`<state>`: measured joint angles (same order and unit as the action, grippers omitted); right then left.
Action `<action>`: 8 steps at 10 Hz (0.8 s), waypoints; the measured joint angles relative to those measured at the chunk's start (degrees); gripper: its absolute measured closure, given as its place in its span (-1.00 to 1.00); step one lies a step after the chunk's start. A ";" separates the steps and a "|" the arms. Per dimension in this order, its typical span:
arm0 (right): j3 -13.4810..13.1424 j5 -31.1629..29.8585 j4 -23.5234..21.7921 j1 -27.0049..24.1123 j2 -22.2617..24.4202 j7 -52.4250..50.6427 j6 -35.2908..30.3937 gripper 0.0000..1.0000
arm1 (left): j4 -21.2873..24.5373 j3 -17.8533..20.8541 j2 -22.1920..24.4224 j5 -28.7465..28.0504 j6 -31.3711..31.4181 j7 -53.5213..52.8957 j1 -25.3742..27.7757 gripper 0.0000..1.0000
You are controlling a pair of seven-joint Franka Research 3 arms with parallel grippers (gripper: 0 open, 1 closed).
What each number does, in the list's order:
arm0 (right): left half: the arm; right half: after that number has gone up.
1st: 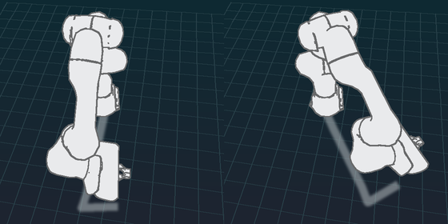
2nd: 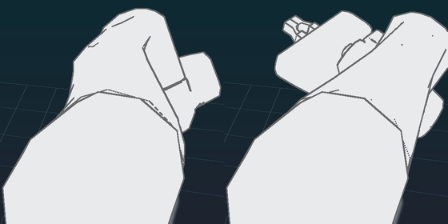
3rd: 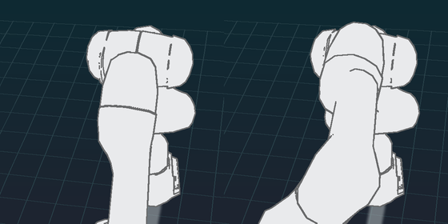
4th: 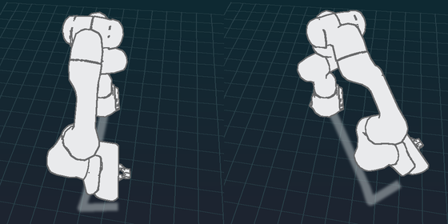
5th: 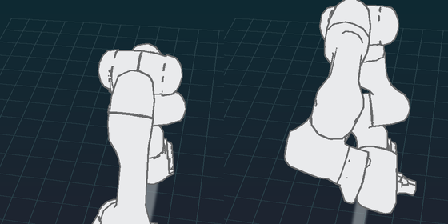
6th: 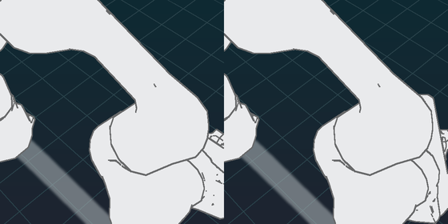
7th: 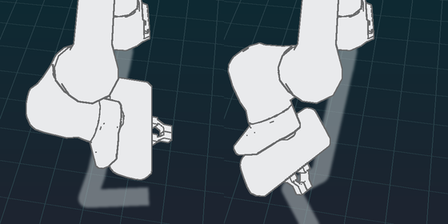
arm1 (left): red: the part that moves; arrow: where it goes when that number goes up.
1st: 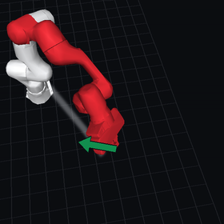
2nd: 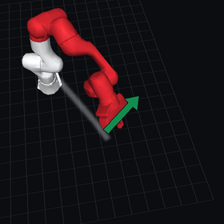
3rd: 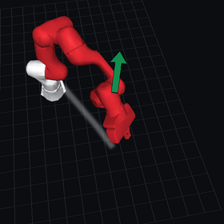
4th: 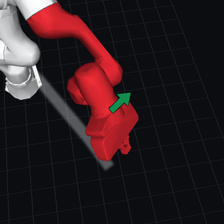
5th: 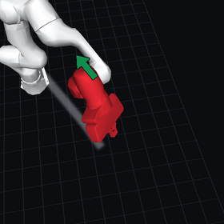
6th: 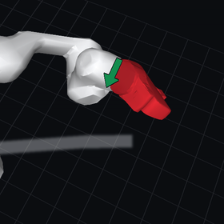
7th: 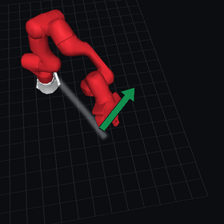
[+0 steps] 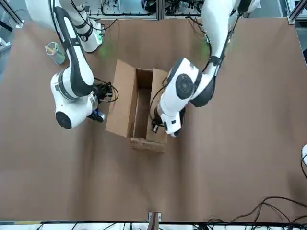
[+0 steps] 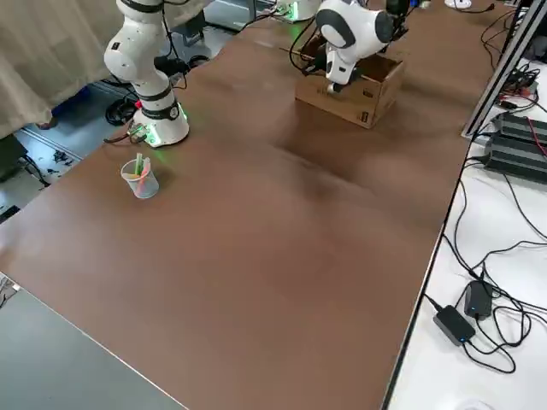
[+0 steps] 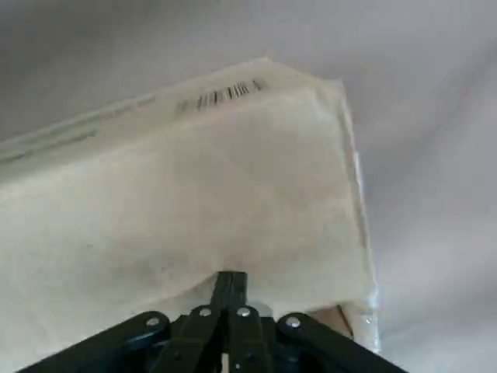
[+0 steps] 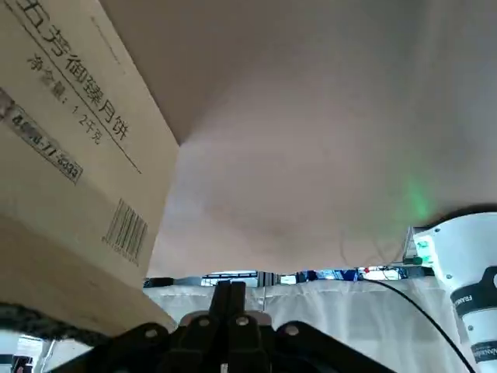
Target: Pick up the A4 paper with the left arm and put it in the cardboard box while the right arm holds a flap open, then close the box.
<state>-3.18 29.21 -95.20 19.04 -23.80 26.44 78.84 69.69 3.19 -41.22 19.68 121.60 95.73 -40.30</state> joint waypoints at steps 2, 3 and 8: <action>-0.10 2.27 1.33 0.00 -0.01 1.42 -0.50 0.98 | 0.00 0.04 -1.33 -1.24 1.08 0.54 -0.37 0.98; -0.08 3.94 2.46 0.12 0.00 2.95 -0.85 0.98 | 0.00 0.04 -1.67 -1.63 1.22 0.56 -0.39 0.98; 0.08 9.56 5.69 4.18 -0.02 9.02 -0.53 0.98 | -1.78 3.02 1.30 -2.15 0.86 0.56 -0.17 0.91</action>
<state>-3.10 38.77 -89.51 23.22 -23.81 35.46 78.31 67.90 6.21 -39.93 17.52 122.46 96.29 -40.47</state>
